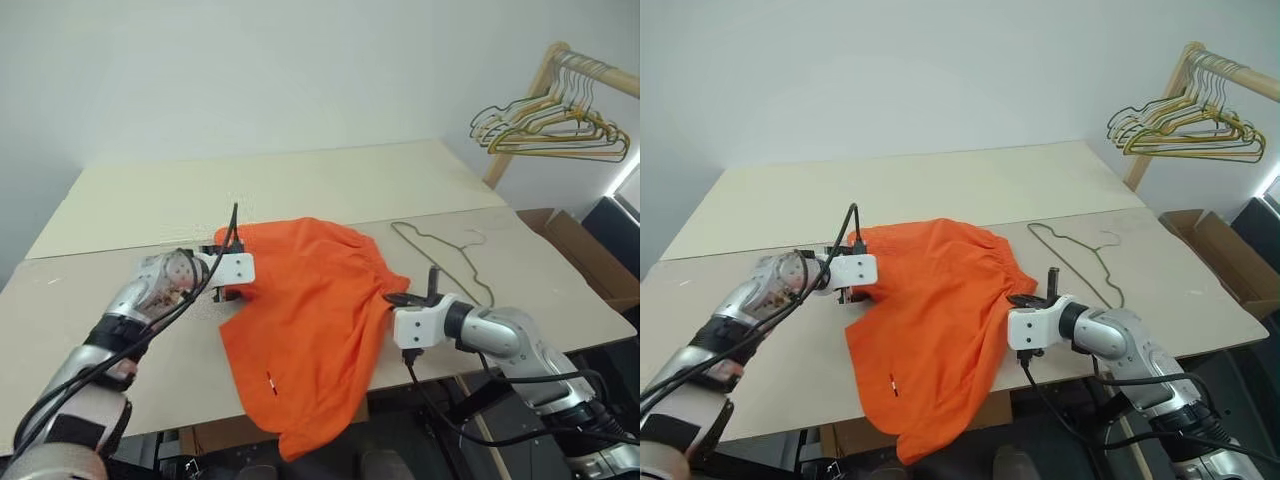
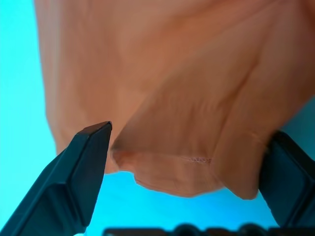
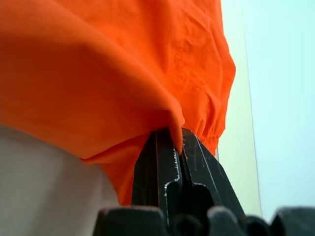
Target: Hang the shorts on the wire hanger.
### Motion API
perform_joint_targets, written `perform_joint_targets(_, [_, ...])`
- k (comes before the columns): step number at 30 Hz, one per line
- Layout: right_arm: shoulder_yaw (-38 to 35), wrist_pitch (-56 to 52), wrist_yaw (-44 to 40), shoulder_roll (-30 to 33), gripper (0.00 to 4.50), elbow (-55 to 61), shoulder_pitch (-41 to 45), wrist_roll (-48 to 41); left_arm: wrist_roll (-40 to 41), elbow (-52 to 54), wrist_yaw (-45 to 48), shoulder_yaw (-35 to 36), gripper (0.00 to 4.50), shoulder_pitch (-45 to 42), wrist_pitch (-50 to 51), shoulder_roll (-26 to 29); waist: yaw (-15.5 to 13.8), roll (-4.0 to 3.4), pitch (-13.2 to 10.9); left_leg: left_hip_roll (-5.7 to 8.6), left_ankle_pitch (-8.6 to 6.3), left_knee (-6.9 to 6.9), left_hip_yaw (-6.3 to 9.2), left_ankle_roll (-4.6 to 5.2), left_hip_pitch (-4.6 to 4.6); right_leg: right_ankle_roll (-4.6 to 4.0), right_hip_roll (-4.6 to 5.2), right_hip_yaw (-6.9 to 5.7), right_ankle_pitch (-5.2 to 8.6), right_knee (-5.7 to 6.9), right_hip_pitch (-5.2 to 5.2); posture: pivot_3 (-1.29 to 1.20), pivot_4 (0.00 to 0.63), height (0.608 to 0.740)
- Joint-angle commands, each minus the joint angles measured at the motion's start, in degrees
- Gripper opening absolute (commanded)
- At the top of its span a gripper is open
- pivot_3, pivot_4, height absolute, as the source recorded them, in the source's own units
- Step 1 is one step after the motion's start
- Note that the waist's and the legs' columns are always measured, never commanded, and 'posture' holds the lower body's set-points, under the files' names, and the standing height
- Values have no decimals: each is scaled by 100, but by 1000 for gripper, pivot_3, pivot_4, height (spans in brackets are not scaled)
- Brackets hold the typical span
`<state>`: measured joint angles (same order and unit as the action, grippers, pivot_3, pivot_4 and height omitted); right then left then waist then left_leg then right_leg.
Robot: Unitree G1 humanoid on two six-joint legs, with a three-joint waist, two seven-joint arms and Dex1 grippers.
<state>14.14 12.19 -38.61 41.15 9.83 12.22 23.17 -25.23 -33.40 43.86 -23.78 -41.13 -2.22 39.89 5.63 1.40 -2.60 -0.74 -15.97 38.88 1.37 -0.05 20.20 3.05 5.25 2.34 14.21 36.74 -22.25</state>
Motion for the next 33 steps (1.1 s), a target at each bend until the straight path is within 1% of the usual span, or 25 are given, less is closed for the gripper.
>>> perform_joint_targets(1, [-130, -102, -11, -49, 0, 317, 52, -101, -265, -646, -401, -51, 4465, -266, -243, -72, 12, 0, 0, 0, 0, 0, 0, 0, 0, 0, 0, 0, 0, 0, 0, -156, 0, 740])
perform_joint_targets(4, [-87, -207, -41, -116, 0, 398, 44, -90, -407, -1184, -958, 39, 4465, -574, -280, -169, 16, 1, 1, 0, 0, 0, 1, 0, 0, 0, 0, 0, 0, 1, -1, -155, 0, 740])
perform_joint_targets(5, [-67, -248, -54, -145, 0, 423, 42, -89, -423, -1313, -1014, 60, 4465, -666, -323, -148, 17, 2, 1, -1, 0, 0, 2, 0, 1, 0, -1, -1, 0, 2, -2, -151, 0, 740])
perform_joint_targets(6, [-52, -282, -64, -170, 0, 442, 42, -84, -428, -1409, -1030, 67, 4465, -727, -374, -128, 17, 2, 1, -1, 0, 0, 2, 0, 1, 0, -1, -2, 0, 2, -2, -150, 0, 740])
perform_joint_targets(9, [-91, -344, -291, -36, 0, 566, -65, -170, -243, -1131, -601, 143, 4465, -564, -610, 111, 34, 2, 1, -1, 0, -2, 3, 0, 6, 1, -1, -1, 1, 1, -8, -148, 0, 740])
perform_joint_targets(11, [-170, -374, -574, 169, 444, 708, -193, -336, -87, -718, -295, 214, 4500, -283, -852, 375, 42, 2, 1, 0, -1, -2, 3, -1, 10, 2, 1, -1, 1, 0, -12, -149, 0, 740])
perform_joint_targets(12, [-214, -371, -720, 296, 637, 777, -265, -446, 51, -420, -66, 293, 4500, -108, -795, 501, 58, 2, 1, -1, -1, -2, 3, -1, 9, 2, 2, 0, 1, -1, -12, -149, 0, 740])
perform_joint_targets(14, [-306, -391, -1132, 636, 1305, 988, -473, -776, 488, 373, 547, 541, 4500, 387, -719, 890, 81, 1, 1, 0, -3, -1, 0, -3, 9, 2, 5, 3, 1, 0, -13, -148, 0, 740])
perform_joint_targets(16, [-370, -405, -1433, 906, 1991, 1171, -652, -1050, 827, 1088, 929, 831, 4500, 843, -470, 1197, 118, 2, 1, -4, -5, 0, 0, -3, 9, 3, 6, 4, 1, 0, -12, -139, 0, 740])
perform_joint_targets(19, [-440, -386, -1706, 1206, 2977, 1315, -839, -1270, 1115, 1788, 1169, 1244, 4500, 1399, -320, 1668, 122, 3, 2, -8, -5, 2, 1, -3, 4, 2, 4, 1, 1, 6, -10, -125, 0, 740])
perform_joint_targets(20, [-462, -353, -1808, 1341, 3409, 1319, -891, -1285, 1195, 1971, 1226, 1380, 4500, 1559, -298, 1818, 118, 3, 2, -10, -6, 2, 1, -2, 1, 2, 2, -2, 1, 9, -8, -119, 0, 740])
perform_joint_targets(23, [-621, -190, -2052, 1723, 4478, 1178, -993, -1409, 1506, 2443, 1406, 1790, 4500, 1946, -208, 2146, 89, 3, 2, -9, -7, 1, -1, -2, 1, 3, 4, -3, 2, 7, -8, -107, 0, 740])
perform_joint_targets(26, [-792, -107, -2142, 1920, 4478, 1039, -1010, -1593, 1868, 2854, 1590, 2129, 4500, 2213, -40, 2278, 27, 3, 2, -8, -9, 2, -4, -2, 2, 4, 6, -1, 2, 0, -7, -98, 0, 740])
perform_joint_targets(28, [-973, -141, -2369, 2133, 4478, 913, -951, -1836, 2682, 3511, 1942, 2505, 4500, 2461, 485, 2195, -18, 3, 1, -9, -9, 4, -7, -2, 3, 4, 6, -1, 2, 1, -7, -94, 0, 740])
perform_joint_targets(30, [-1139, -202, -2486, 2153, 4478, 786, -786, -2194, 3570, 4340, 2306, 2762, 4500, 2791, 1152, 2133, -39, 5, 1, -10, -9, 4, -9, -2, 2, 4, 6, -1, 1, 2, -6, -93, 0, 740])
perform_joint_targets(32, [-1183, -270, -2515, 2090, 4478, 732, -630, -2379, 3949, 4824, 2406, 2843, 4500, 2987, 1596, 2119, -39, 5, 0, -12, -9, 4, -11, -2, -1, 4, 6, 1, 1, 3, -3, -93, 0, 740])
perform_joint_targets(33, [-1150, -237, -2517, 2046, 4478, 654, -491, -2393, 4021, 5083, 2366, 2771, 4500, 3093, 1858, 2099, -37, 5, 1, -12, -9, 4, -12, -2, 0, 3, 5, 2, 1, 3, -5, -93, 0, 740])
